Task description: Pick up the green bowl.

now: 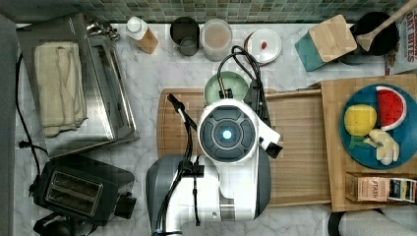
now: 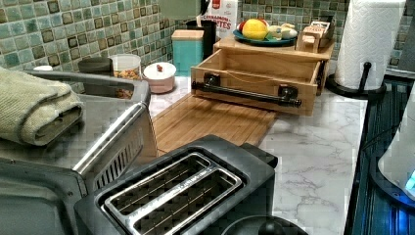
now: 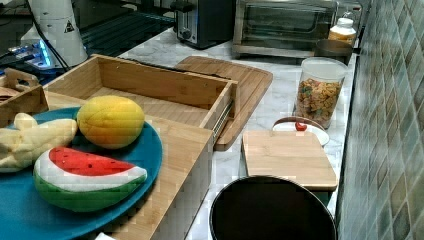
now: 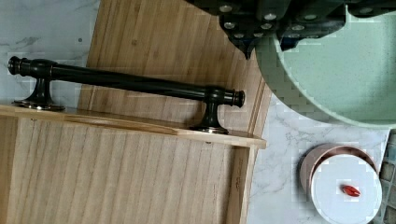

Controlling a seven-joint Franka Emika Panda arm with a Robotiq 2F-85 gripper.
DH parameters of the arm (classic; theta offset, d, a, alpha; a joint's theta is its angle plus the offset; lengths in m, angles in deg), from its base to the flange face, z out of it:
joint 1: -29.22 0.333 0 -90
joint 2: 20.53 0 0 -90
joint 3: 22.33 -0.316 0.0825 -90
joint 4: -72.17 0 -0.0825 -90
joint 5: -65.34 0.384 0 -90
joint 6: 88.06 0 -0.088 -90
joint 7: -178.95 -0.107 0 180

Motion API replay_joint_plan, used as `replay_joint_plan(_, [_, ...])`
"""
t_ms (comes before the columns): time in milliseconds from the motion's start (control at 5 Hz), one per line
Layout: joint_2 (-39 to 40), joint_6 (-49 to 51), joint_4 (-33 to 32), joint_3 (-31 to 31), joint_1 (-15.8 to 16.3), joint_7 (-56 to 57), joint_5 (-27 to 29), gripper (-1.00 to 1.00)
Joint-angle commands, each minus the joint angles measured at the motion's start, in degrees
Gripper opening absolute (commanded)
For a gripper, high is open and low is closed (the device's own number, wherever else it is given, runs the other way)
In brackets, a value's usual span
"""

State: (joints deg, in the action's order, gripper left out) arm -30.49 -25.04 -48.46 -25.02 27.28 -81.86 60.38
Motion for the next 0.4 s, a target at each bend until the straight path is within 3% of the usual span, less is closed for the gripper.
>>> replay_joint_plan(200, [1.1, 8.6, 13.0, 0.4, 0.6, -0.8, 6.2, -1.00])
replay_joint_plan(400, [1.1, 8.6, 13.0, 0.3, 0.4, -0.8, 6.2, -1.00])
